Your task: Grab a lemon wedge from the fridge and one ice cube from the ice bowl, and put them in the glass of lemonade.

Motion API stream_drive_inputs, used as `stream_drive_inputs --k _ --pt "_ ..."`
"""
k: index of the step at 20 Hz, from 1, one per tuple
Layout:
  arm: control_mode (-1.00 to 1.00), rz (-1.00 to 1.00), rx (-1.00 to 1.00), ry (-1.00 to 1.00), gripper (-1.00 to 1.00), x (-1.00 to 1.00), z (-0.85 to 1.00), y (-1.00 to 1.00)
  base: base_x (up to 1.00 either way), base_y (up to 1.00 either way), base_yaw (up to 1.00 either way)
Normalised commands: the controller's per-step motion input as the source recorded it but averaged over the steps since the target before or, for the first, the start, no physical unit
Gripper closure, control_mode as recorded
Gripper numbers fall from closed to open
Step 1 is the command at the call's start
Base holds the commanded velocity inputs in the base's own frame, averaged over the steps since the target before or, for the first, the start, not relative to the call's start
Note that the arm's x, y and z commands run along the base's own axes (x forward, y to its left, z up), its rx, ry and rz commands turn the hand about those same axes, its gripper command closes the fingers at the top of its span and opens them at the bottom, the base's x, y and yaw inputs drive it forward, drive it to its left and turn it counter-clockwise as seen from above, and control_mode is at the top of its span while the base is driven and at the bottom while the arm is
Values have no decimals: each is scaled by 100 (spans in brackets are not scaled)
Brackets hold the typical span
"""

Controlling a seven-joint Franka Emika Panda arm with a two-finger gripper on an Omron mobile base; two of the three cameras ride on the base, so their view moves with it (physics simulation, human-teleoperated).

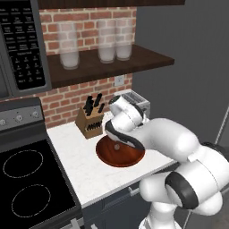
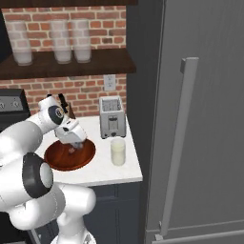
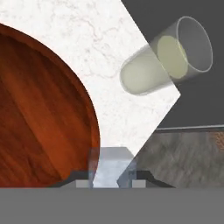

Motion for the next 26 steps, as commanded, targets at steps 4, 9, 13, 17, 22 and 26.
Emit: stream_drive_inputs --k 4,9,13,17,22,26 --pt "-100 0 -5 -4 100 -36 56 -54 0 0 0" --pt "-100 0 -8 -5 100 -10 50 -58 0 0 0" --pt "-100 0 -11 -5 100 0 44 -51 0 0 0" --pt "-100 0 -9 -1 100 0 25 -48 0 0 0" --pt "-100 1 -6 0 100 5 -3 -28 0 0 0" --pt "-100 3 -3 -1 100 30 -27 0 0 0 0"
